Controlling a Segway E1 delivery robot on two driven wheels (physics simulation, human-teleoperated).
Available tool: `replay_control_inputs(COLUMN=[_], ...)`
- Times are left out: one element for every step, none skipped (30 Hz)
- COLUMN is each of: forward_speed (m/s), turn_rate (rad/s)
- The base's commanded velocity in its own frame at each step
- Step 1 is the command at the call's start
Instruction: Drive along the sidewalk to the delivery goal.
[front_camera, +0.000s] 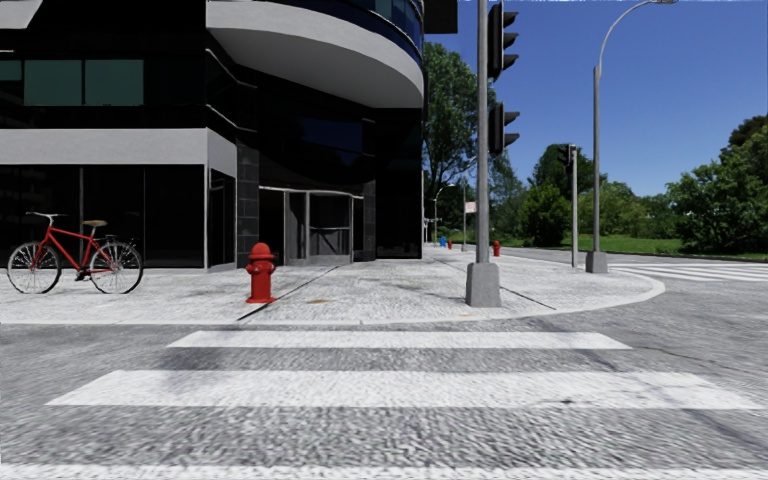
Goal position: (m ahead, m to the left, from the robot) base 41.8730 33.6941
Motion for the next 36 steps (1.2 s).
replay_control_inputs(forward_speed=[2.00,2.00,2.00,2.00,2.00,2.00,2.00,2.00,2.00,2.00,2.00,2.00,2.00,2.00,2.00,2.00,2.00,2.00,2.00,2.00,2.00,2.00,2.00,2.00,2.00,2.00,2.00,2.00,2.00,2.00,2.00,2.00,2.00,2.00,2.00,2.00], turn_rate=[0.00,0.00,0.00,0.00,0.00,0.00,0.00,0.00,0.00,0.00,0.00,0.00,0.00,0.00,0.00,0.00,0.00,0.00,0.00,0.00,0.00,0.00,0.00,0.00,0.00,0.00,0.00,0.00,0.00,0.00,0.00,0.00,0.00,0.00,0.00,0.00])
